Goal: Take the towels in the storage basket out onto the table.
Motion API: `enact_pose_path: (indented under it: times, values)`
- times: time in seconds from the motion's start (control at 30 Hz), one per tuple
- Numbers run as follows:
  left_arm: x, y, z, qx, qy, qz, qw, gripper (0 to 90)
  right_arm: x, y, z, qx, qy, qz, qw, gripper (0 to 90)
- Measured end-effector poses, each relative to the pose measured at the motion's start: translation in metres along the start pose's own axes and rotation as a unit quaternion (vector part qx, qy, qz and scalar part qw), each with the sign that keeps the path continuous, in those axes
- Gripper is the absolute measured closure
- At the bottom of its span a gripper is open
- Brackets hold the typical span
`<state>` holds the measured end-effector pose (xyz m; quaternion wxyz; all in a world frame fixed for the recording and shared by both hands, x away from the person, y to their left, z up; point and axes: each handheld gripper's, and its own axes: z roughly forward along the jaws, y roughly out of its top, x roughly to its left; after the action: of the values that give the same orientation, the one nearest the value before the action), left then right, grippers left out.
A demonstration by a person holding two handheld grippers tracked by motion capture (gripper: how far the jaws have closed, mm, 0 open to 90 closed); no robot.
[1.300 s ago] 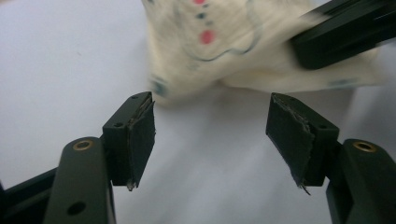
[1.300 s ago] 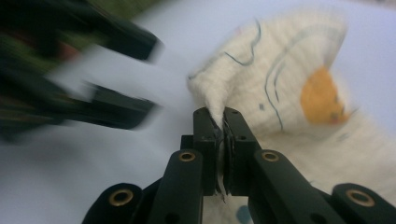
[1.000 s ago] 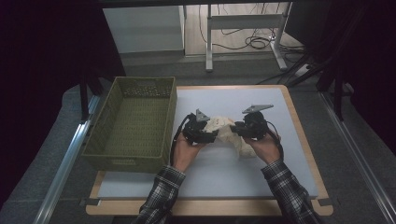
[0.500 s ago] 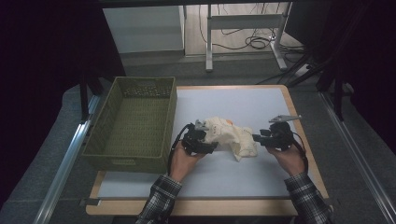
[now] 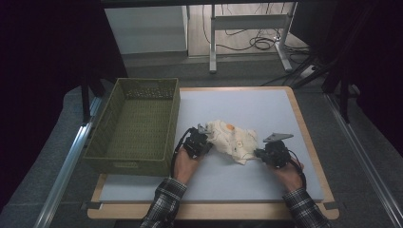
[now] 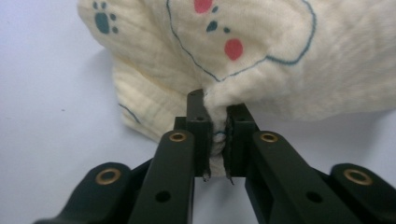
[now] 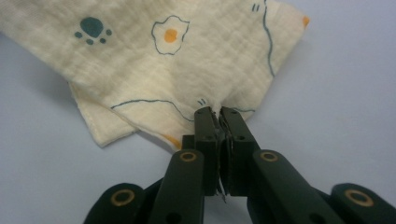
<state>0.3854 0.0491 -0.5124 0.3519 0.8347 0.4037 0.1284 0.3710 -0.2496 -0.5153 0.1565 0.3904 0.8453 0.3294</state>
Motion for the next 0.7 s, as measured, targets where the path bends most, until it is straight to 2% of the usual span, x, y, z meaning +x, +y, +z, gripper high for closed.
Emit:
enact_pose_path:
  times: [0.03,0.07,0.1,0.13,0.17,0.2,0.23,0.27,0.3,0.33,0.37,0.4,0.5,0.53,0.57,0.6,0.63,0.67,0.7]
  values:
    - [0.0,0.0,0.0,0.0,0.0,0.0,1.0,84.2,0.0,0.0,0.0,0.0,0.0,0.0,1.0,86.9]
    - [0.0,0.006,-0.012,-0.001,-0.001,0.006,1.0,83.8,-0.002,0.003,-0.009,-0.008,0.006,0.004,0.9999,87.1]
    - [0.0,0.006,-0.012,-0.001,-0.001,0.006,1.0,83.3,-0.002,0.003,-0.009,-0.008,0.006,0.004,0.9999,87.1]
    - [-0.001,0.011,-0.02,0.0,0.001,0.011,0.9999,83.3,-0.004,0.005,-0.014,-0.014,0.005,0.005,0.9999,87.1]
    - [-0.002,0.014,-0.027,0.002,0.007,0.016,0.9998,81.0,-0.008,0.008,-0.033,-0.03,-0.002,0.006,0.9995,87.0]
    - [-0.005,0.019,-0.039,0.005,0.009,0.023,0.9997,80.1,-0.01,0.009,-0.042,-0.036,-0.005,0.007,0.9993,87.0]
    - [-0.005,0.019,-0.039,0.005,0.009,0.023,0.9997,79.4,-0.01,0.009,-0.042,-0.036,-0.005,0.007,0.9993,87.0]
    - [-0.008,0.022,-0.047,0.009,-0.015,0.018,0.9997,77.0,-0.015,0.008,-0.061,-0.046,-0.012,0.013,0.9988,86.9]
    - [-0.008,0.022,-0.047,0.009,-0.015,0.018,0.9997,75.8,-0.015,0.008,-0.061,-0.046,-0.012,0.013,0.9988,86.9]
    - [-0.016,0.022,-0.051,0.018,-0.02,0.023,0.9994,74.5,-0.018,0.004,-0.076,-0.053,-0.012,0.018,0.9983,86.6]
    - [-0.016,0.022,-0.051,0.018,-0.02,0.023,0.9994,74.2,-0.018,0.004,-0.076,-0.053,-0.012,0.018,0.9983,86.6]
    - [-0.022,0.02,-0.053,0.025,-0.032,0.025,0.9989,73.8,-0.02,-0.003,-0.085,-0.051,-0.011,0.021,0.9984,86.5]
    - [-0.036,0.008,-0.052,0.043,-0.057,0.026,0.9971,74.1,-0.02,-0.023,-0.091,-0.037,-0.005,0.028,0.9989,86.3]
    - [-0.036,0.008,-0.052,0.043,-0.057,0.026,0.9971,74.2,-0.02,-0.031,-0.09,-0.033,-0.001,0.032,0.9989,86.1]
    - [-0.04,0.003,-0.051,0.049,-0.063,0.026,0.9964,74.2,-0.02,-0.031,-0.09,-0.033,-0.001,0.032,0.9989,86.1]
    - [-0.046,-0.009,-0.047,0.069,-0.077,0.029,0.9943,71.1,-0.021,-0.047,-0.087,-0.019,0.018,0.045,0.9986,83.8]
    - [-0.046,-0.009,-0.047,0.069,-0.077,0.029,0.9943,66.7,-0.021,-0.047,-0.087,-0.019,0.018,0.045,0.9986,83.8]
    - [-0.049,-0.018,-0.045,0.072,-0.083,0.023,0.9936,58.1,-0.021,-0.059,-0.085,-0.01,0.029,0.049,0.9983,76.0]
    - [-0.049,-0.018,-0.045,0.072,-0.083,0.023,0.9936,54.7,-0.021,-0.059,-0.085,-0.01,0.029,0.049,0.9983,76.0]
